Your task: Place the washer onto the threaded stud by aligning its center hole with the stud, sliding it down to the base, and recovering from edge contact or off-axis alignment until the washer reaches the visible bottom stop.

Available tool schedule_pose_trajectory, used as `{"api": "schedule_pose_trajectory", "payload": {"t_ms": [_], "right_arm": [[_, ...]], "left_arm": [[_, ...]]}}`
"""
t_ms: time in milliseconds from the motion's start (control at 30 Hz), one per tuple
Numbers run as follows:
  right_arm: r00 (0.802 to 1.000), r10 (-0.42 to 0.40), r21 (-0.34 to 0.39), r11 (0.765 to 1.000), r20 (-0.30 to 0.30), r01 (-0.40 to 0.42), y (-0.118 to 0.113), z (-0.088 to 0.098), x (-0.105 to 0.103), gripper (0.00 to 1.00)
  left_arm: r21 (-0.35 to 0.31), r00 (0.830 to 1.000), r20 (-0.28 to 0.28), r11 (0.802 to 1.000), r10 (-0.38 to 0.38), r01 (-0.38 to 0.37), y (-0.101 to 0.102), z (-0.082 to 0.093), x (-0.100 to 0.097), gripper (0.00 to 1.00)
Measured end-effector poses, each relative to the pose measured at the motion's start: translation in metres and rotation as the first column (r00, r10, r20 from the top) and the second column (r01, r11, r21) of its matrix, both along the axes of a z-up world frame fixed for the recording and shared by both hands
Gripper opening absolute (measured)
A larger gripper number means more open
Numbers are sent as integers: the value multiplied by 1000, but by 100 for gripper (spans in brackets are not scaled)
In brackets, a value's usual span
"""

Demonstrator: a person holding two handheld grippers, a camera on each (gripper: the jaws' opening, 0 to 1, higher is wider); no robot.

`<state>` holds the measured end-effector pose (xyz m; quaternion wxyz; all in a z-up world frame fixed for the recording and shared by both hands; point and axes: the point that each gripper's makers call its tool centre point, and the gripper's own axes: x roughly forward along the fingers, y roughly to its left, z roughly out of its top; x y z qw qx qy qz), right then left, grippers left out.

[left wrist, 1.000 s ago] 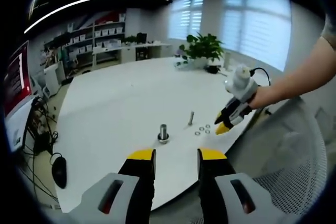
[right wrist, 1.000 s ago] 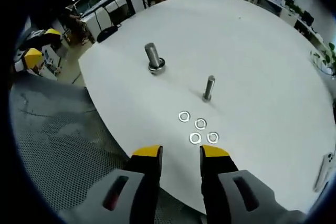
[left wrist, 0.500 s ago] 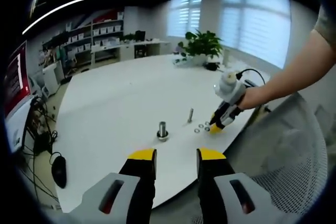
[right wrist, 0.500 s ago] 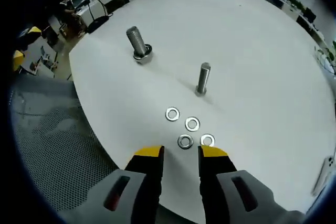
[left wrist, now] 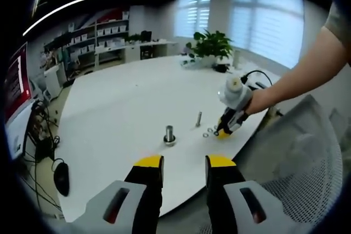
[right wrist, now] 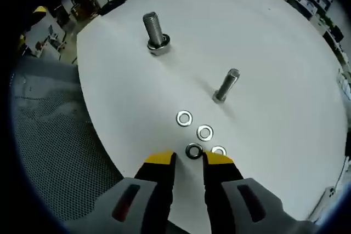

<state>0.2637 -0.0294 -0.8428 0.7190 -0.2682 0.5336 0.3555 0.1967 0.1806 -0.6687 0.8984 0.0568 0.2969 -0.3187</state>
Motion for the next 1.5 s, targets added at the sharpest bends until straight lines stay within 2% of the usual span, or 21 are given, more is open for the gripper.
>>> {"api": "schedule_pose_trajectory", "payload": {"t_ms": [33,167,300,600,767,967,1200,1500], "right_arm": [[1000,28,-17,999,5,-28,-1,0,0,21],[999,32,-22,999,-20,-32,2,0,1,21],[995,86,-48,995,-44,-88,3,-1,2,21],[984,137,-141,978,-115,-153,3,-2,4,19],[977,177,-155,969,-121,-194,2,-2,6,16],[979,171,-147,971,-113,-187,1,-2,6,14],[973,206,-180,958,-106,-222,3,-2,5,14],[978,184,-155,968,-99,-198,2,-2,6,14]], "left_arm": [[1,1000,0,1000,-1,1,0,0,0,28],[-1,1000,-1,1000,3,-3,1,0,0,28],[5,1000,-5,1000,-3,3,0,-1,-1,28],[9,1000,-13,1000,-2,2,1,-3,-1,28],[8,1000,-15,1000,1,-1,1,-3,-1,28],[10,1000,-16,1000,3,-3,2,-3,-1,28],[14,1000,-16,1000,2,-2,2,-4,-1,28],[14,1000,-16,1000,4,-4,2,-4,-1,28]]}}
